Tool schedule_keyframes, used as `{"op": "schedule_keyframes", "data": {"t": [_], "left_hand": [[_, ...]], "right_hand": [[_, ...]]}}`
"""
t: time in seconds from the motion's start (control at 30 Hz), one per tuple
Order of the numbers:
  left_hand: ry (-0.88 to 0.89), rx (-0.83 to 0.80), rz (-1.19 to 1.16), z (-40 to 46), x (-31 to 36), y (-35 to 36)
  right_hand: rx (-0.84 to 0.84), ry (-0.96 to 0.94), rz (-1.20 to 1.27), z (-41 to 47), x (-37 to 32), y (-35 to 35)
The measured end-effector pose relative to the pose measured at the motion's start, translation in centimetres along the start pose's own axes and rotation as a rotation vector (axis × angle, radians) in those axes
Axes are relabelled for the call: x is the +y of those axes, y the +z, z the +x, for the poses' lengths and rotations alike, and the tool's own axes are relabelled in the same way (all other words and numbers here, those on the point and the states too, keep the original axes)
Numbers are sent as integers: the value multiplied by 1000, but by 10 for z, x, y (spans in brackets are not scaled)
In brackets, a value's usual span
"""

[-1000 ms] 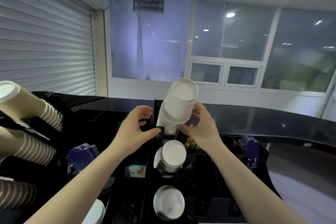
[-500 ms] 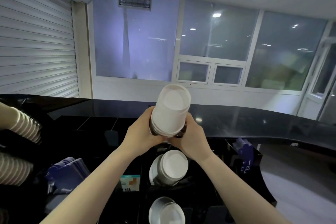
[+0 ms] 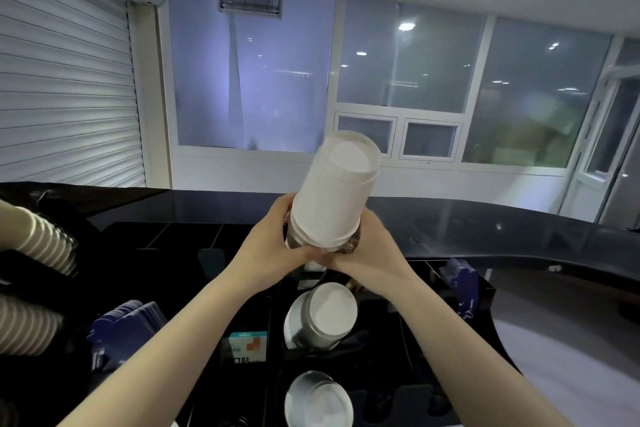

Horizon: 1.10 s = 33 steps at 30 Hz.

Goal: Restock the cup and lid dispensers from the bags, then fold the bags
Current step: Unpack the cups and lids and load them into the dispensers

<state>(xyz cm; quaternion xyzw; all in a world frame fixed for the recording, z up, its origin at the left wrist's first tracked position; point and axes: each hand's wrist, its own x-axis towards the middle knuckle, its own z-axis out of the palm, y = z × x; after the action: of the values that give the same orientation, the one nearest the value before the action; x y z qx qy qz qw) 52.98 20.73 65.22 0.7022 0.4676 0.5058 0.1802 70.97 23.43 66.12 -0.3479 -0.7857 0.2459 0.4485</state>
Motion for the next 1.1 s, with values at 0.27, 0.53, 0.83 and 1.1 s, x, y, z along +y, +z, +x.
{"op": "schedule_keyframes", "data": {"t": [0.27, 0.53, 0.83, 1.1], "left_hand": [[93, 121, -82, -24, 40, -20], [27, 81, -10, -70, 47, -30], [-13, -15, 114, -138, 44, -15], [-95, -103, 103, -169, 25, 12]], "right_hand": [[-103, -155, 146, -20, -47, -33], [-113, -226, 268, -54, -74, -29], [-165, -242, 416, -103, -73, -20], [-88, -140, 438, -136, -68, -11]]}}
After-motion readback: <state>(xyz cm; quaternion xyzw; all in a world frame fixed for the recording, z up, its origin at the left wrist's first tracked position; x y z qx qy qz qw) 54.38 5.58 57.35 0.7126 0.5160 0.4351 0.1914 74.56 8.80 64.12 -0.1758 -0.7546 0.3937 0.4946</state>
